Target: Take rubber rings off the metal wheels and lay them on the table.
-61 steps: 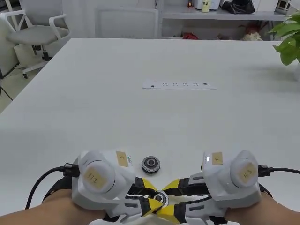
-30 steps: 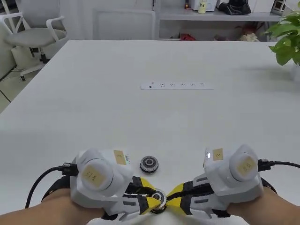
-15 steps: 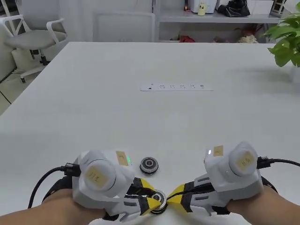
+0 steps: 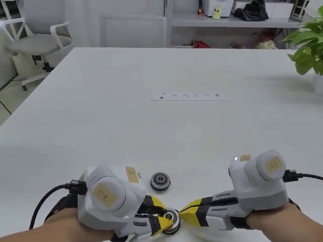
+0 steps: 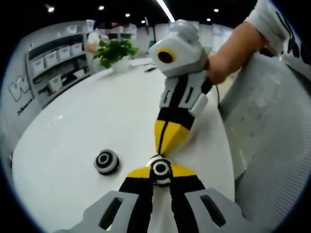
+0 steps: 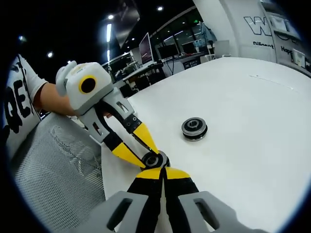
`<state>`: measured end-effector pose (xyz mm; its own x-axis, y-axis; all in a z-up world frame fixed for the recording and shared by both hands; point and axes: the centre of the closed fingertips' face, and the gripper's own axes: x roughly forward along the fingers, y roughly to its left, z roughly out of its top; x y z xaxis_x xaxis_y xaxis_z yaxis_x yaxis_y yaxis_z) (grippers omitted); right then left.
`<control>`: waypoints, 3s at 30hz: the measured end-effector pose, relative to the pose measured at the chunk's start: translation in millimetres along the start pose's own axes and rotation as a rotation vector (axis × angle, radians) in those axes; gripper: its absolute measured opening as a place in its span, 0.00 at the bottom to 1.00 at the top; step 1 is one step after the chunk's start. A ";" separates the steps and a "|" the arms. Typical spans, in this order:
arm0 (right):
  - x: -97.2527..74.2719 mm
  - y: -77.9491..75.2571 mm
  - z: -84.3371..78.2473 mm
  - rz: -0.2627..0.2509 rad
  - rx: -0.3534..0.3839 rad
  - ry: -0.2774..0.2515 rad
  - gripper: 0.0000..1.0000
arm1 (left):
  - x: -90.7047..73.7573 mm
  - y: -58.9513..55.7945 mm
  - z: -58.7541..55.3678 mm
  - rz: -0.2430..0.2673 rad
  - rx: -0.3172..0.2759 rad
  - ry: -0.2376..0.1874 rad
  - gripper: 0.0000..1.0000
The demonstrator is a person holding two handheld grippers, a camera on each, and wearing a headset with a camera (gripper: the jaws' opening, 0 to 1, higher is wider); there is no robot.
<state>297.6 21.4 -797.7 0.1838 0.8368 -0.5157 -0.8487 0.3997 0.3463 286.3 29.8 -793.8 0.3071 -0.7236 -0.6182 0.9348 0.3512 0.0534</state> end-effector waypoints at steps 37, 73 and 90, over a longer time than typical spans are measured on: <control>2.5 23.7 11.7 0.087 -0.009 -0.035 0.00 | 0.9 -0.2 -0.3 0.002 0.000 0.015 0.12; -4.3 11.8 12.2 0.054 0.029 -0.053 0.00 | -13.8 -8.8 6.8 -0.024 0.016 -0.014 0.28; -2.9 22.4 15.8 0.087 0.030 -0.048 0.00 | -45.3 -8.2 13.1 -0.007 -0.044 -0.099 0.48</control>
<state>285.9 33.8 -776.1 0.1343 0.8857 -0.4444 -0.8476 0.3350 0.4115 267.1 51.9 -756.0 0.3191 -0.7801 -0.5381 0.9288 0.3702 0.0142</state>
